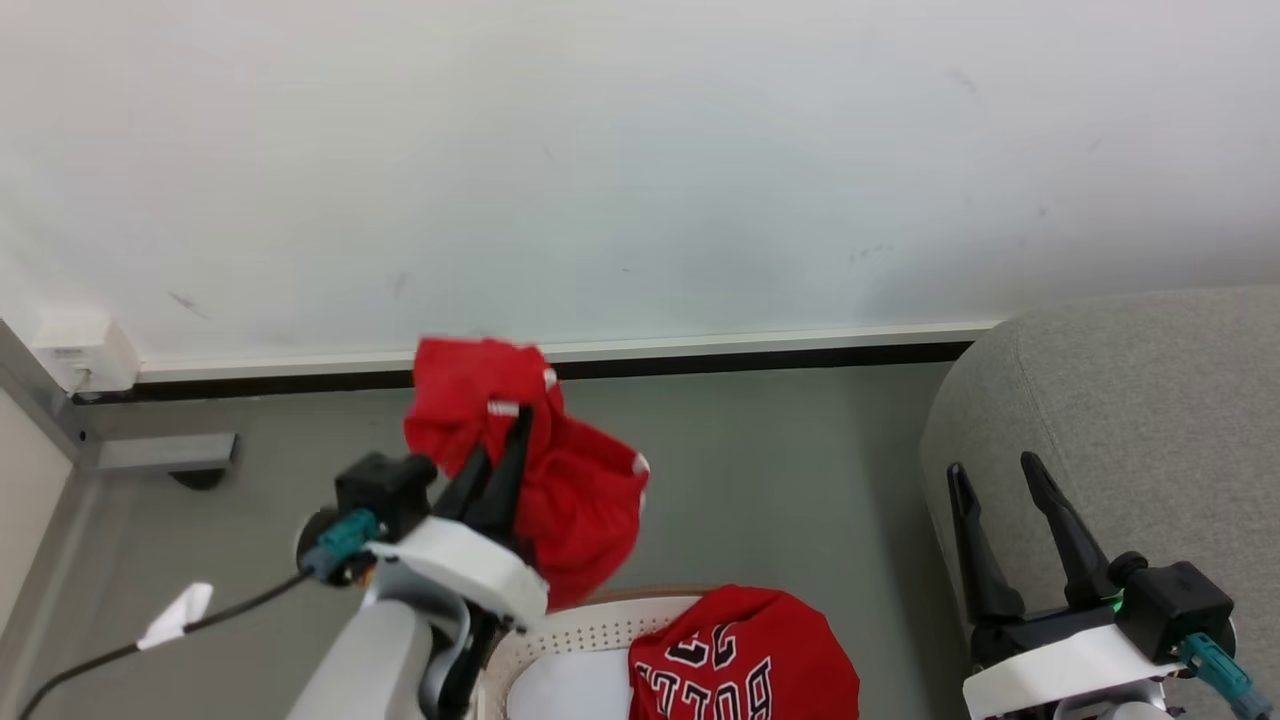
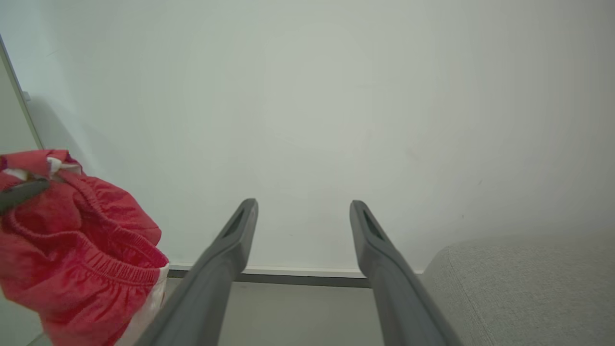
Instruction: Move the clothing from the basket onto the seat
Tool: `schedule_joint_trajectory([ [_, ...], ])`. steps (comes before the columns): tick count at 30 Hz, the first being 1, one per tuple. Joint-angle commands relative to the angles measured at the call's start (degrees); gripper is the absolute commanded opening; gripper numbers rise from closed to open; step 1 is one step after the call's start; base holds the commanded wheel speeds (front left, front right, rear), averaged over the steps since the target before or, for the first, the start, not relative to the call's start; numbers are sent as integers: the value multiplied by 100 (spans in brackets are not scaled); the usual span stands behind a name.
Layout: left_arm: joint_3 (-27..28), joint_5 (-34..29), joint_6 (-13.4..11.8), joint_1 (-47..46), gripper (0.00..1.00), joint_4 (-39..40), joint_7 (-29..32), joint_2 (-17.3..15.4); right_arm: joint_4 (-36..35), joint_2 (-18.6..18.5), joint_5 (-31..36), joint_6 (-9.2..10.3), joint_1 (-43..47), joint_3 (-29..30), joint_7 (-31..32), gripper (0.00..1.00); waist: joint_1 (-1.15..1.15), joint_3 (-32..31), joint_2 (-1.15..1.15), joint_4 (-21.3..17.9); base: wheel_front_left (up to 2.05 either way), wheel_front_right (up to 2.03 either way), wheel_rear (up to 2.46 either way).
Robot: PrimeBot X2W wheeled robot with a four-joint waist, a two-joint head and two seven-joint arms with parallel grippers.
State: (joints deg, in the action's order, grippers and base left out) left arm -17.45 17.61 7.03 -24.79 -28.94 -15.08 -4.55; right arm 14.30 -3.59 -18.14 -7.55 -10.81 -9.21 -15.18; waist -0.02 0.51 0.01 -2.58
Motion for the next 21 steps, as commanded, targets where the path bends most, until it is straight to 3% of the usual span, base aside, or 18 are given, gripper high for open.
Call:
schedule_joint_trajectory([
  [1, 37, 71, 6, -113, 0, 212, -11, 16, 22, -12, -51, 12, 35, -36, 5, 100, 2, -11, -1, -2, 0, 0, 0],
  [10, -24, 382, 36, -472, 0, 832, 72, 58, 70, 13, -110, 12, -1, -220, 5, 100, 2, -75, -1, -72, 0, 0, 0],
  [21, -79, 525, 22, -494, 0, 1011, 227, -5, 59, -36, -189, 12, -43, -420, 5, 100, 2, -69, -1, -194, 0, 0, 0],
])
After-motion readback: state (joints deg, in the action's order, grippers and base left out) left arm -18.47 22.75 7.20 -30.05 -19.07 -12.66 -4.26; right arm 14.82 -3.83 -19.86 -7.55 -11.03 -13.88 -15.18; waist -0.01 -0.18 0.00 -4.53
